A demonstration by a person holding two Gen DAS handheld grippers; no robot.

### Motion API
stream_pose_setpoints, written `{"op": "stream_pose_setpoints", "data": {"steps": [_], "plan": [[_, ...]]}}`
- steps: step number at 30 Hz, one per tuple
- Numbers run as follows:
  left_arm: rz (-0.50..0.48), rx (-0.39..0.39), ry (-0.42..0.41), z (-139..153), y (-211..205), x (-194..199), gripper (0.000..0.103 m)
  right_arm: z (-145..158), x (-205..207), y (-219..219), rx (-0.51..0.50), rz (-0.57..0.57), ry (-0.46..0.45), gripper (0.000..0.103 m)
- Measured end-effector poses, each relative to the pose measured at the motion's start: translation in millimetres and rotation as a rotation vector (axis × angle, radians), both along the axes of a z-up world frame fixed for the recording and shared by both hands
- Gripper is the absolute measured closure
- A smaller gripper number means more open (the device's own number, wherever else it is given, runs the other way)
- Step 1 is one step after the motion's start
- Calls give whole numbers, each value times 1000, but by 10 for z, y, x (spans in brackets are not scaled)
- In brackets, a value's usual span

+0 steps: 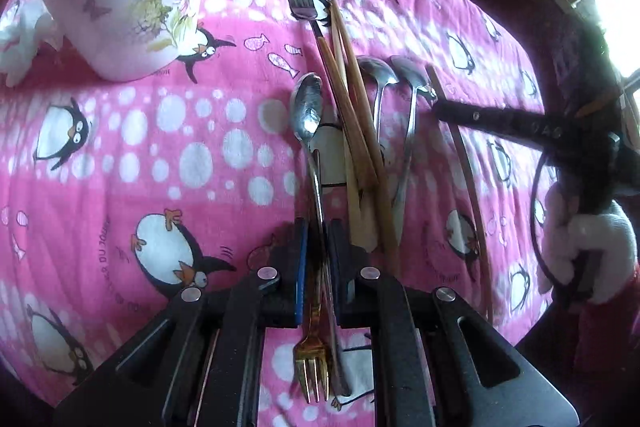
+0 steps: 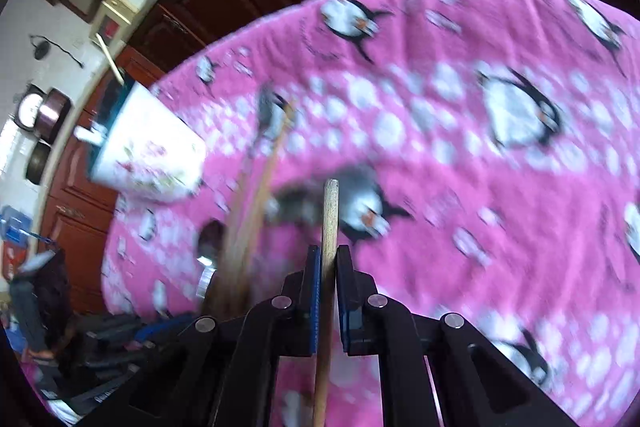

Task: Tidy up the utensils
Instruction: 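Lower the left gripper onto a wooden chopstick and close it, then carry the chopstick with the left gripper and drop it into the holder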

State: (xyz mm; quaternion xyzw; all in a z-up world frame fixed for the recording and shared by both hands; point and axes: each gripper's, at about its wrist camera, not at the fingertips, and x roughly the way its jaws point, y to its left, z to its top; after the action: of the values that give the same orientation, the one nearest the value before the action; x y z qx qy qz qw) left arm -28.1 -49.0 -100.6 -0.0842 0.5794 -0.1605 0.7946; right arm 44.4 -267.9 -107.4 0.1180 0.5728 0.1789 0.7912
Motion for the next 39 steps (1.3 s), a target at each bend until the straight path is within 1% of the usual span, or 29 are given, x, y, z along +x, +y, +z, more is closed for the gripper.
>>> {"op": "stream_pose_setpoints", "data": {"steps": [2, 3, 4, 6, 7, 10, 14, 16, 18, 19, 20, 21, 22, 23, 25, 26, 28, 30, 33, 37, 39], "plan": [[4, -4, -29, 65, 33, 55, 82, -14, 4, -67, 21, -9, 9, 96], [13, -1, -44, 103, 56, 87, 75, -8, -1, -95, 27, -12, 7, 91], [20, -2, -55, 123, 73, 143, 72, 24, 2, -103, 29, -15, -4, 81], [33, 8, -75, 147, 78, 271, 70, 52, 0, -110, 26, -15, -18, 69], [40, 28, -86, 141, 81, 343, 69, 71, 11, -109, 28, -13, -22, 69], [55, 51, -95, 96, 78, 512, 69, 71, 75, -121, 35, -29, -24, 69], [35, 67, -125, 104, 41, 634, 69, 37, 157, -207, 39, -52, -13, 69], [16, 76, -130, 94, -6, 675, 69, 23, 188, -200, 30, -39, -7, 69], [0, 90, -114, 45, -52, 727, 70, 5, 207, -144, 8, -16, -8, 70], [-8, 94, -104, 18, -78, 754, 73, 0, 207, -126, 0, -8, -13, 76], [-12, 89, -103, 12, -94, 766, 79, -3, 213, -94, -19, 6, -22, 80], [-10, 87, -111, 14, -100, 769, 94, -4, 218, -85, -35, 12, -27, 90], [-10, 86, -113, 36, -94, 764, 97, -7, 221, -77, -40, 8, -28, 93], [-11, 74, -116, 70, -79, 750, 99, 12, 216, -100, -24, -1, -30, 93], [-15, 60, -138, 169, -44, 700, 101, 101, 184, -133, 1, -6, -56, 93], [-15, 58, -150, 211, -25, 677, 101, 194, 150, -148, 6, -9, -83, 93], [-13, 28, -172, 331, 46, 615, 101, 379, 89, -175, 28, -17, -131, 94], [-13, 17, -196, 433, 91, 555, 101, 512, 39, -182, 39, -20, -166, 94], [-9, -25, -213, 606, 201, 450, 101, 782, -72, -148, 55, -16, -229, 95], [-13, -55, -285, 940, 311, 262, 101, 1111, -223, -95, 65, -2, -309, 95], [-12, -59, -324, 1095, 361, 195, 101, 1229, -279, -69, 66, 0, -335, 95]]}}
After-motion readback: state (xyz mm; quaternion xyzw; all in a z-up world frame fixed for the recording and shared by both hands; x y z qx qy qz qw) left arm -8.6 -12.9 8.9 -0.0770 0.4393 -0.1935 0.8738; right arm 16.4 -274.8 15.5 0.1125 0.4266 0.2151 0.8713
